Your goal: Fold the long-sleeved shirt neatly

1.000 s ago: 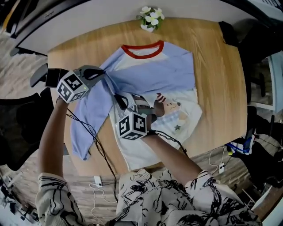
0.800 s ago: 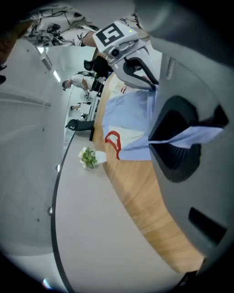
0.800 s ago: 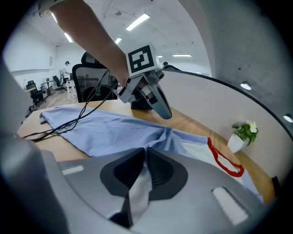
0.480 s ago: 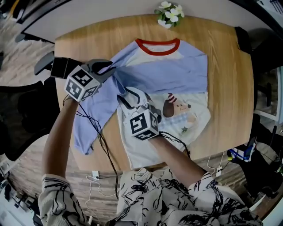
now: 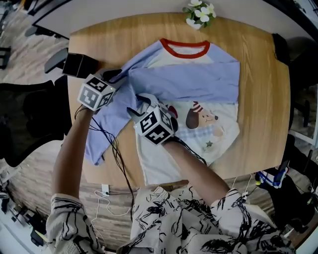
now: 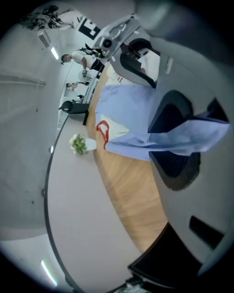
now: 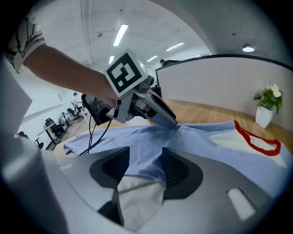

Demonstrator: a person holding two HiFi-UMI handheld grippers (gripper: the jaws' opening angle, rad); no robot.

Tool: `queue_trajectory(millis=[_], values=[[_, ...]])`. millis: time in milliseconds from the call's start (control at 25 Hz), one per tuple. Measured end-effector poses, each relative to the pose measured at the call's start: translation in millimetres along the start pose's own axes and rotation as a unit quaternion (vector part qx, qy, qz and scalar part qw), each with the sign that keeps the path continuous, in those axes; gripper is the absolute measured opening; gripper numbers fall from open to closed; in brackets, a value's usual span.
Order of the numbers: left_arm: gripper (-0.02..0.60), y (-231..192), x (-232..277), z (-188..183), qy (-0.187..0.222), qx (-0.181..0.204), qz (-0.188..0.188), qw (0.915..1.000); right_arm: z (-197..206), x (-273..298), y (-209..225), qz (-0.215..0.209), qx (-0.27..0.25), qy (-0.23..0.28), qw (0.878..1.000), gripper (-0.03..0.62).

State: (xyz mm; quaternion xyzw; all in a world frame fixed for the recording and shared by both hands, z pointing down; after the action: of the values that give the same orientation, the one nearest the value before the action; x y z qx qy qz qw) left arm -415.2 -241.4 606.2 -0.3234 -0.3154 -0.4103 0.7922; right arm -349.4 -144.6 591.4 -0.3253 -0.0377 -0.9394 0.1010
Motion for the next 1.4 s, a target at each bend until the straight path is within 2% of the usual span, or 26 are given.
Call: queue_trajectory(millis=[120, 240, 320, 400, 520, 600, 720, 840, 1000, 1120, 1200, 1400], values=[[0.157, 8.4, -49.9, -14.9, 0.102, -0.035, -0.010, 0.9941, -19.8, -29.0, -6.4, -0.007, -0.019, 0.043, 0.999, 0.241], [0.218, 24.1, -129.0, -14.3, 0.199, -0.055, -0.035, 0.9778, -47.2, -64.9, -27.6, -0.019, -0.039, 0.099, 0.994, 0.269], [0.265, 33.6, -183.4, 3.5, 0.234, -0.064, -0.058, 0.9684, -58.0, -81.6, -48.2, -0.028, -0.046, 0.124, 0.991, 0.284], [0.267, 40.3, -231.5, 32.8, 0.244, -0.065, -0.091, 0.9633, -64.9, -91.5, -71.1, -0.039, -0.050, 0.134, 0.989, 0.298], [0.272, 43.8, -293.5, 90.5, 0.228, -0.067, -0.137, 0.9616, -75.2, -92.4, -115.6, -0.063, -0.053, 0.132, 0.988, 0.318], [0.276, 41.9, -323.0, 134.7, 0.202, -0.073, -0.159, 0.9637, -79.6, -86.9, -149.1, -0.078, -0.053, 0.122, 0.988, 0.321], [0.308, 31.2, -345.3, 201.5, 0.160, -0.078, -0.172, 0.9690, -79.9, -70.6, -195.9, -0.085, -0.049, 0.096, 0.991, 0.342], [0.308, 24.8, -351.9, 258.1, 0.131, -0.080, -0.146, 0.9772, -79.5, -50.2, -240.4, -0.071, -0.043, 0.065, 0.994, 0.353], [0.285, 30.6, -330.1, 308.0, 0.082, -0.054, -0.067, 0.9929, -75.3, -28.3, -289.3, -0.036, -0.029, 0.027, 0.999, 0.353], [0.222, 30.1, -297.5, 329.5, 0.063, -0.054, -0.018, 0.9964, -70.2, -12.9, -315.4, -0.015, -0.023, -0.003, 1.000, 0.353], [0.205, 31.2, -278.6, 343.0, 0.041, -0.057, 0.004, 0.9975, -64.6, -1.6, -331.9, -0.013, -0.022, -0.021, 0.999, 0.351], [0.104, 24.8, -249.5, 352.9, 0.023, -0.076, 0.020, 0.9966, -41.6, 28.6, -340.3, -0.011, -0.032, -0.054, 0.998, 0.321]])
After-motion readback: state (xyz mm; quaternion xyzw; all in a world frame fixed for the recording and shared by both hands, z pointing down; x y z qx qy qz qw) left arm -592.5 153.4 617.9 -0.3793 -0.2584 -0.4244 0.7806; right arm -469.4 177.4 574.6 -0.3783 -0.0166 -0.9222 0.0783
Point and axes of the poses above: the fingertips, and each gripper's own axes: x forward along the fingers, y to its right, z out of its underside, the point moved 2 cm from there along -x, backward along the fingers, and after that the axes turned 13 degrees about -x, right-handed, at the moved point
